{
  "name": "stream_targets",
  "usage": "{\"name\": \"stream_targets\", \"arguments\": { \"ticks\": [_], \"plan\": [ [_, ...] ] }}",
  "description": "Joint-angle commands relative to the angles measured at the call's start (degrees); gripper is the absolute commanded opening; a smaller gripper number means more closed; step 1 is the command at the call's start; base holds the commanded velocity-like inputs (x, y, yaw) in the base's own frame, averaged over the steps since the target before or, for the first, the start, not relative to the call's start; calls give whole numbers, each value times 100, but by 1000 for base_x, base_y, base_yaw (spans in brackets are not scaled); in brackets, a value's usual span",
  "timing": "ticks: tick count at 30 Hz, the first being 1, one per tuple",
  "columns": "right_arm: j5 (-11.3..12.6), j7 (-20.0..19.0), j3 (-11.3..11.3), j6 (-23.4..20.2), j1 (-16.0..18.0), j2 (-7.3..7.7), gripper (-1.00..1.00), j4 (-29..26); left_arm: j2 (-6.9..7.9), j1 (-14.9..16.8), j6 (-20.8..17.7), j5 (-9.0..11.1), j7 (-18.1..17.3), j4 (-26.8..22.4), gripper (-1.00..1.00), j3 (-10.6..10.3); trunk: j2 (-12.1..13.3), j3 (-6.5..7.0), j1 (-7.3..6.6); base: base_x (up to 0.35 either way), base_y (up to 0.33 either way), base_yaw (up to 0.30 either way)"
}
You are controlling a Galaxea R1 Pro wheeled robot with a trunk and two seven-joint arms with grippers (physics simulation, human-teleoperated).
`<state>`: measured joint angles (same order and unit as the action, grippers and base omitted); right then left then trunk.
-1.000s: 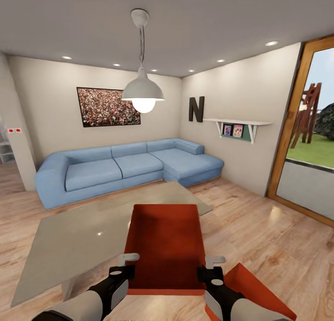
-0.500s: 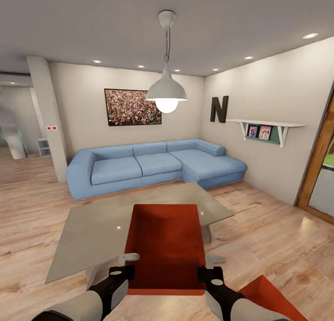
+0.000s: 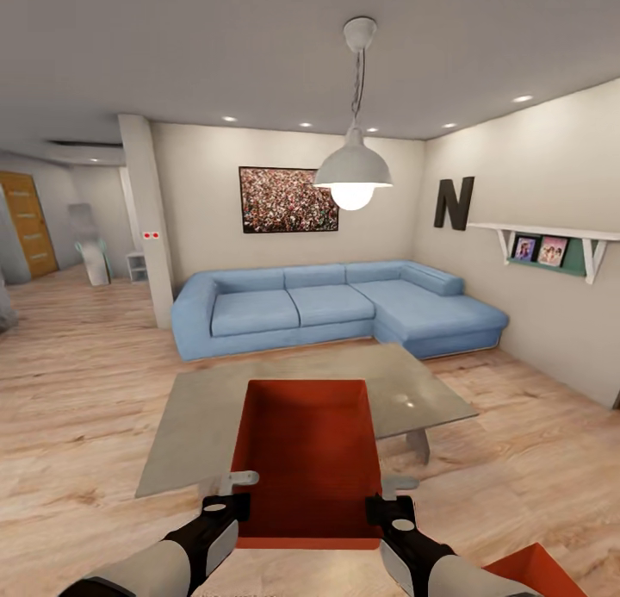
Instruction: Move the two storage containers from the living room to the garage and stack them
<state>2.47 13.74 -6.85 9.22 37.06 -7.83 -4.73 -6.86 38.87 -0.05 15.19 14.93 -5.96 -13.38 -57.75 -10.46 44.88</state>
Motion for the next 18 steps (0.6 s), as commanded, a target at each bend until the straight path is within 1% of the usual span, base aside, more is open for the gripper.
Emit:
{"name": "stream_targets", "arguments": {
  "ticks": [1,18],
  "plan": [
    [8,6,134,9,1,1,-100,-2,62,7,-4,28,36,-10,-100,283,-6,-8,1,0,0,300],
    [8,6,131,9,3,1,-100,-2,62,7,-4,28,36,-10,-100,283,-6,-8,1,0,0,300]
  ]
}}
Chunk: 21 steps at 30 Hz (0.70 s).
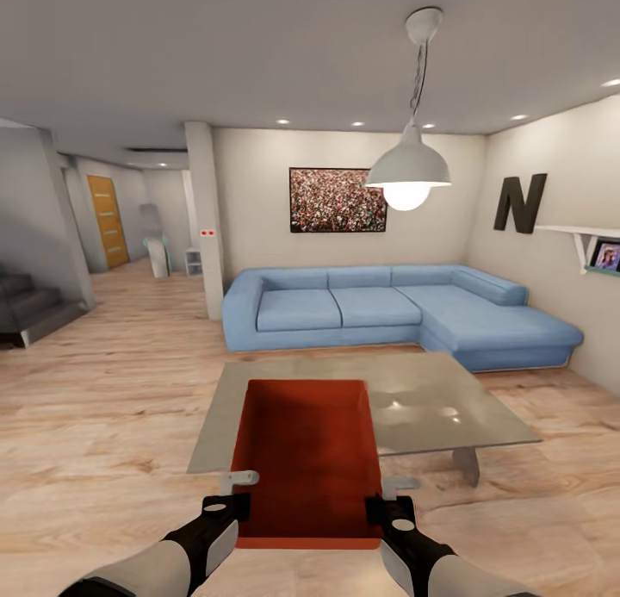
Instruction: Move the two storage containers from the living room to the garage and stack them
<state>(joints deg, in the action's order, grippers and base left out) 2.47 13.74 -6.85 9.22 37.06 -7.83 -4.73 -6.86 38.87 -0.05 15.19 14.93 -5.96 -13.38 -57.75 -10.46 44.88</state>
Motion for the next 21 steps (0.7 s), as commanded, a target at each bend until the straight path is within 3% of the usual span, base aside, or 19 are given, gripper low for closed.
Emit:
{"name": "stream_targets", "arguments": {
  "ticks": [1,21],
  "plan": [
    [7,6,132,9,3,1,-100,-2,62,7,-4,28,36,-10,-100,283,-6,-8,1,0,0,300],
    [-1,11,132,1,3,1,-100,-2,71,7,-4,28,36,-10,-100,283,-6,-8,1,0,0,300]
  ]
}}
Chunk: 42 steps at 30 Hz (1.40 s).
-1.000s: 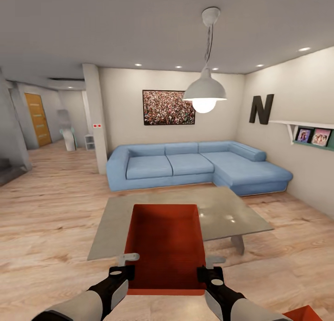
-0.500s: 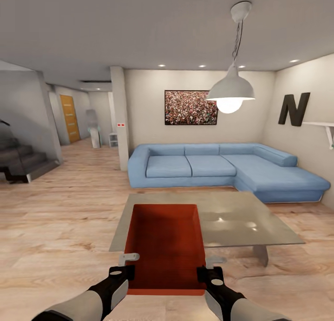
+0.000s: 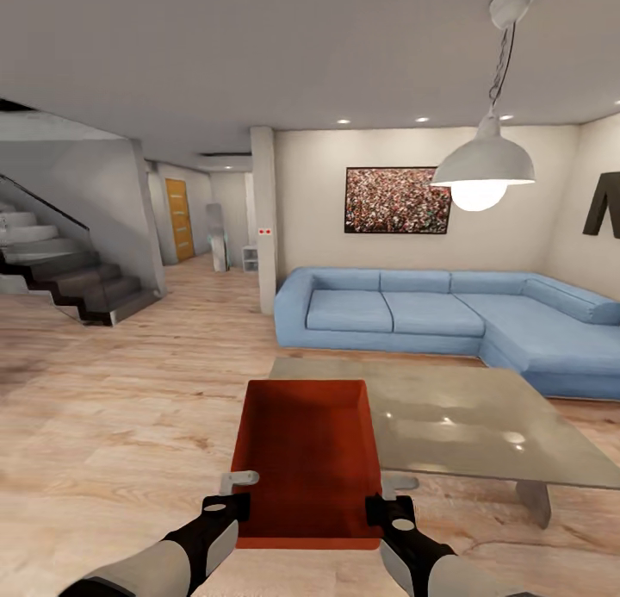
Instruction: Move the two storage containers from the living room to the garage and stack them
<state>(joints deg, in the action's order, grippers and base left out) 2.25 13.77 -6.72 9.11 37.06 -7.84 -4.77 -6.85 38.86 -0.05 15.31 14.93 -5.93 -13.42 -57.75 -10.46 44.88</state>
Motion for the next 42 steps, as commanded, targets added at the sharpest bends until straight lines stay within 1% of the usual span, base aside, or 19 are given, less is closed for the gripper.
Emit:
{"name": "stream_targets", "arguments": {
  "ticks": [1,42],
  "plan": [
    [21,8,118,12,1,2,-100,2,70,7,-4,16,36,-13,-100,287,-6,-8,1,0,0,300],
    [21,4,118,20,1,2,-100,2,70,7,-4,16,36,-13,-100,287,-6,-8,1,0,0,300]
  ]
}}
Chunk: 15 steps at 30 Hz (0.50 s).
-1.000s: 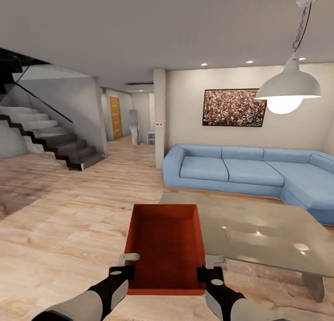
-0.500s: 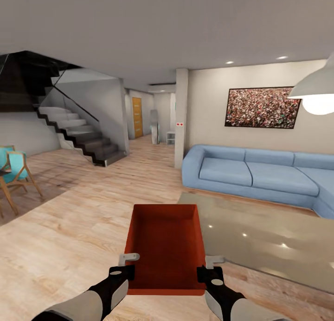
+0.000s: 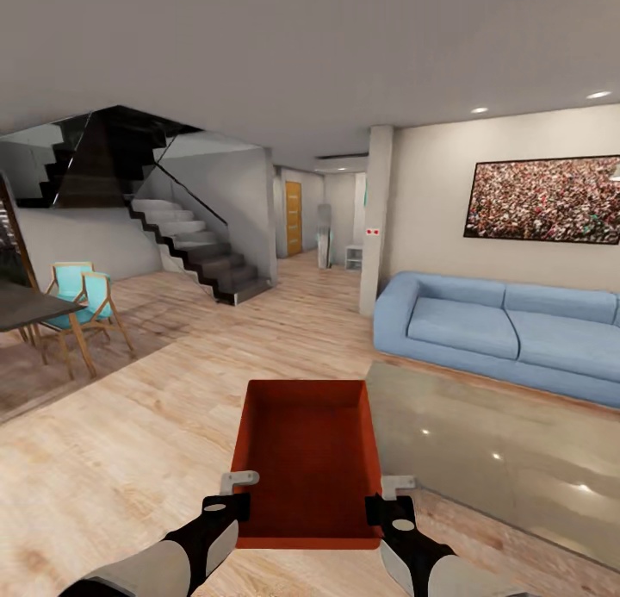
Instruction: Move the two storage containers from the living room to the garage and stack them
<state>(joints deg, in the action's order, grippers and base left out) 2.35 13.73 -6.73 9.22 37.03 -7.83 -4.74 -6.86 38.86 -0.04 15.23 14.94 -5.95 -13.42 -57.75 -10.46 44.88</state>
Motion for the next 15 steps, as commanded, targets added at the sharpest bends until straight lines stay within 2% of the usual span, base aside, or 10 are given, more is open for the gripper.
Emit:
{"name": "stream_targets", "arguments": {
  "ticks": [1,15],
  "plan": [
    [11,9,119,9,4,1,-100,0,71,7,-4,24,36,-11,-100,287,-6,-8,1,0,0,300],
    [10,8,115,23,1,1,-100,0,70,7,-4,24,36,-11,-100,287,-6,-8,1,0,0,300]
  ]
}}
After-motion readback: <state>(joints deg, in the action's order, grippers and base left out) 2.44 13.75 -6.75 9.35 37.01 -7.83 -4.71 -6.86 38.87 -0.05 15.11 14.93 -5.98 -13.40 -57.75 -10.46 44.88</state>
